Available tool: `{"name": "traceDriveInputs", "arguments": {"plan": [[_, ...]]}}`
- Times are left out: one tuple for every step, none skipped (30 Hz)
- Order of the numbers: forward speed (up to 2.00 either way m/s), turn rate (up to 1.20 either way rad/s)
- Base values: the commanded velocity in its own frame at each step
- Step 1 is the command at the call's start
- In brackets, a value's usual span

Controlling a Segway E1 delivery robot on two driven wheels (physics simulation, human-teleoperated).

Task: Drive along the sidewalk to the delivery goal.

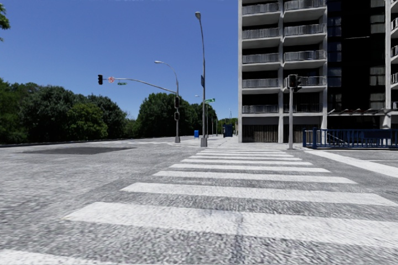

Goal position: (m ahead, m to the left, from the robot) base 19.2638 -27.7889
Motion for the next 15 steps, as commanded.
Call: {"name": "traceDriveInputs", "arguments": {"plan": [[2.0, -0.03], [2.0, -0.03], [2.0, -0.03], [2.0, -0.03], [2.0, -0.08], [2.0, -0.22], [2.0, -0.38], [2.0, -0.38], [2.0, -1.2], [2.0, -1.2], [2.0, -1.17], [2.0, -0.37], [2.0, -0.12], [2.0, -0.06], [2.0, -0.03]]}}
